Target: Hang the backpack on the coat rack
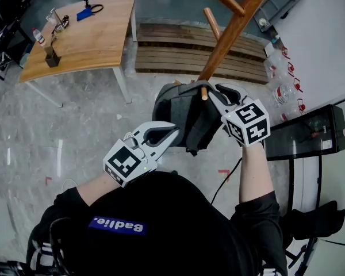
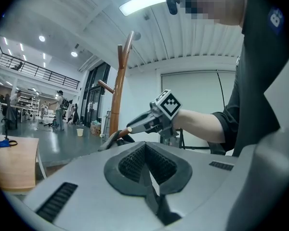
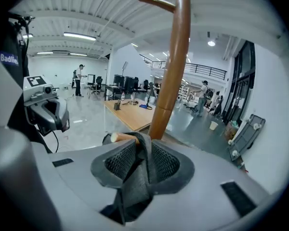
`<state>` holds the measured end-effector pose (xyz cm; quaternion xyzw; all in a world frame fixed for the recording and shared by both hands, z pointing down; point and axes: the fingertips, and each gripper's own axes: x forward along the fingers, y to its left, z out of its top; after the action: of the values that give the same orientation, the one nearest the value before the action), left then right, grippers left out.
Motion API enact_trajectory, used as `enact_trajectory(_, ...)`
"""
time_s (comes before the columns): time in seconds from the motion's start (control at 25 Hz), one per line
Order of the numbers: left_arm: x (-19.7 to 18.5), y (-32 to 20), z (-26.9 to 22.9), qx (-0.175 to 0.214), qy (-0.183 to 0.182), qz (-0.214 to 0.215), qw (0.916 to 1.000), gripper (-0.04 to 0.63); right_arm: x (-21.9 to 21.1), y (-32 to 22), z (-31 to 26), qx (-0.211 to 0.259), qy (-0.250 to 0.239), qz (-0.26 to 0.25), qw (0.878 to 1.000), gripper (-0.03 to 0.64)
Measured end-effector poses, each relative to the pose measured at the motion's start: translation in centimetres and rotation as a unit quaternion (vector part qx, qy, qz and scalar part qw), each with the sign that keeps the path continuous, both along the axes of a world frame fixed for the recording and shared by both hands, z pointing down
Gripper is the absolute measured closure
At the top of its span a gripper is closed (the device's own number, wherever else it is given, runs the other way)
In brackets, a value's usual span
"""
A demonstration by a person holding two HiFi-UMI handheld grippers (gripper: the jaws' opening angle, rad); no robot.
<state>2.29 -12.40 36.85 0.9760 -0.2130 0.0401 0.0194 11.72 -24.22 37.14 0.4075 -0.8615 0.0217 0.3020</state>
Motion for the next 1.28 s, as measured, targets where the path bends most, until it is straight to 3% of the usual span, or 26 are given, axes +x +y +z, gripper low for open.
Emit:
enact_trajectory(0.08,0.1,-0.1,-0.3,0.003,0.003,0.001,1.0000,0.586,-0.2,1.3,-1.3,0.014,-0.014,-0.001,1.000,0.531)
enact_trajectory(0.2,-0.1,-0.4,-0.8,0.008,0.009,0.001,0.9999,0.586,-0.6,3.7,-2.9,0.053,-0.071,0.016,0.996,0.531)
enact_trajectory(0.4,-0.4,-1.1,-1.9,0.010,0.021,-0.005,0.9997,0.586,-2.3,8.0,-3.7,0.121,-0.184,0.033,0.975,0.532)
enact_trajectory(0.64,0.6,-0.7,-2.0,0.003,0.024,0.008,0.9997,0.586,-3.9,11.0,-2.5,0.127,-0.286,0.047,0.949,0.605)
enact_trajectory(0.96,1.8,0.4,-0.2,-0.009,0.013,0.020,0.9997,0.586,-5.8,12.5,1.1,0.085,-0.293,0.043,0.951,0.612)
enact_trajectory(1.28,1.8,0.5,0.1,-0.014,0.010,0.016,0.9997,0.586,-6.5,12.6,1.0,0.084,-0.288,0.030,0.953,0.612)
